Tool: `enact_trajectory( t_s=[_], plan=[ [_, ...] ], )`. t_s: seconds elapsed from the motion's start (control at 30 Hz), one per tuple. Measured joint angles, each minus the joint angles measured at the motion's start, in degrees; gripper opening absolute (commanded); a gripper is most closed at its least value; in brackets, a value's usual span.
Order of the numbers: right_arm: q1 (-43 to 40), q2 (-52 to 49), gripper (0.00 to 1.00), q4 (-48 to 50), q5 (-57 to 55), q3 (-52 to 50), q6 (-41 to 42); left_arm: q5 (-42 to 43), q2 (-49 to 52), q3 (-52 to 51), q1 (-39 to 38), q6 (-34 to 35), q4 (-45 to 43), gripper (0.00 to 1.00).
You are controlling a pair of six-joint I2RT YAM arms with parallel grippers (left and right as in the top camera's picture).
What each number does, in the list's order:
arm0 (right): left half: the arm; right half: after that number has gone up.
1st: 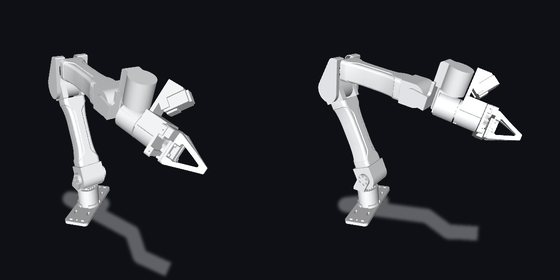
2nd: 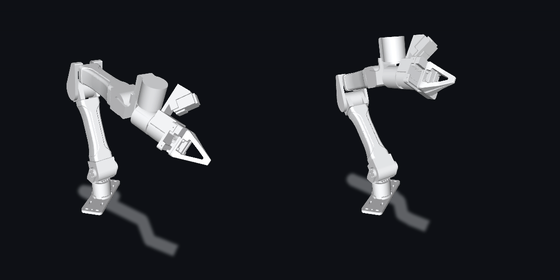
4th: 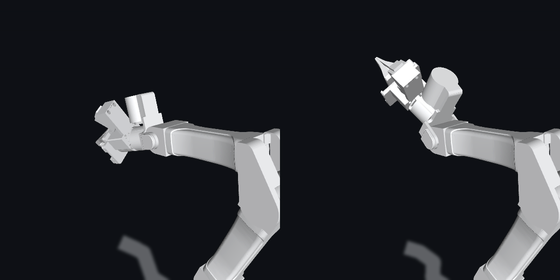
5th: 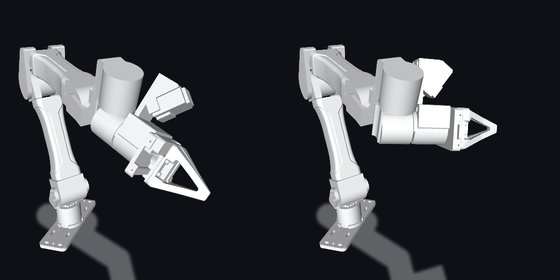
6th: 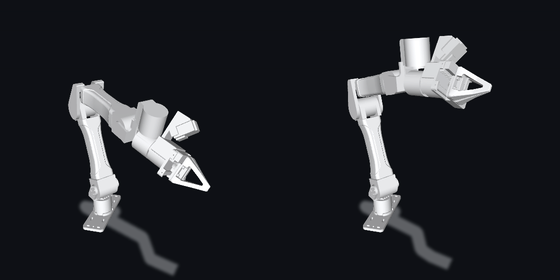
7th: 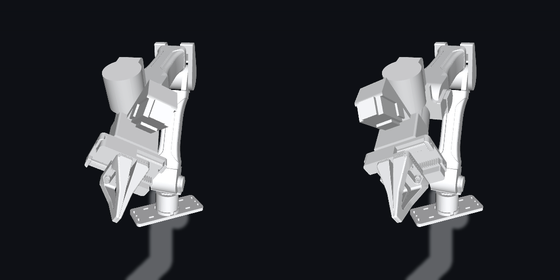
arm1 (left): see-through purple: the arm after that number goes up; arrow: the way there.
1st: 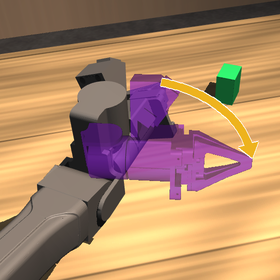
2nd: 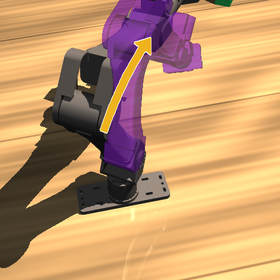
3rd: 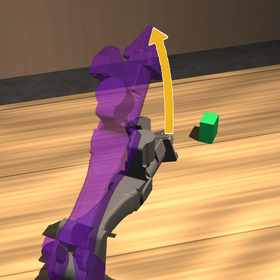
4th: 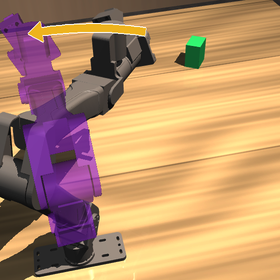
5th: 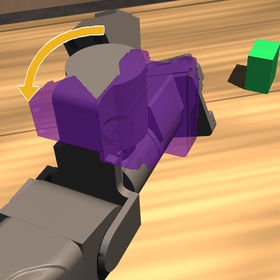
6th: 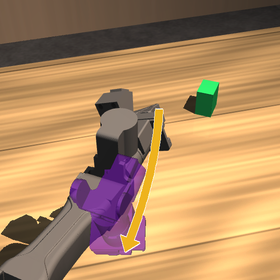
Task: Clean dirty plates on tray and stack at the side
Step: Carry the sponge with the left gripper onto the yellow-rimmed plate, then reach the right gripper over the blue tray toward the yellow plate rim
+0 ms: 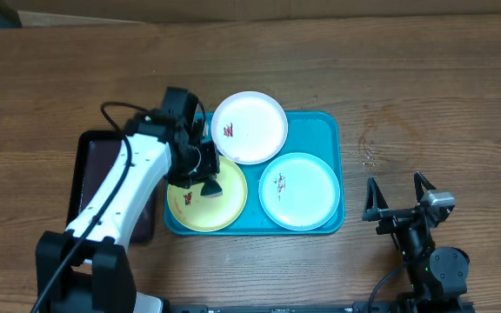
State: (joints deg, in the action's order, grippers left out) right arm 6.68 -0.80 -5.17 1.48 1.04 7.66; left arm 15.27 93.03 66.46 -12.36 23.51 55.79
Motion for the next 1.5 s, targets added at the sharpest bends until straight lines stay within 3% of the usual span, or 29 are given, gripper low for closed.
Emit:
enact_trajectory(
  t_s=[0.13,0.6,0.73,1.13,1.33,1.5],
  plan=[
    [0.0,0.0,1.00,0.0,0.0,0.0,0.0,0.0,0.0,-5.1,0.0,0.7,-5.0,0.04],
    [0.0,0.0,1.00,0.8,-0.2,0.0,0.0,-0.7,0.0,-6.8,0.0,1.7,-5.9,0.04],
    [0.0,0.0,1.00,11.8,0.3,0.0,2.0,-0.7,0.0,-6.9,0.0,1.7,-6.1,0.04],
    [0.0,0.1,1.00,27.0,18.9,0.2,13.5,-0.7,0.0,-6.9,0.0,1.7,-4.6,0.04],
    [0.0,-1.7,1.00,21.4,26.4,6.9,14.5,-0.7,0.0,-6.9,0.0,1.7,-4.8,0.04],
    [-0.2,-11.2,1.00,5.3,27.2,26.1,9.6,-0.7,0.0,-6.9,0.0,1.7,-4.8,0.04]
  ],
)
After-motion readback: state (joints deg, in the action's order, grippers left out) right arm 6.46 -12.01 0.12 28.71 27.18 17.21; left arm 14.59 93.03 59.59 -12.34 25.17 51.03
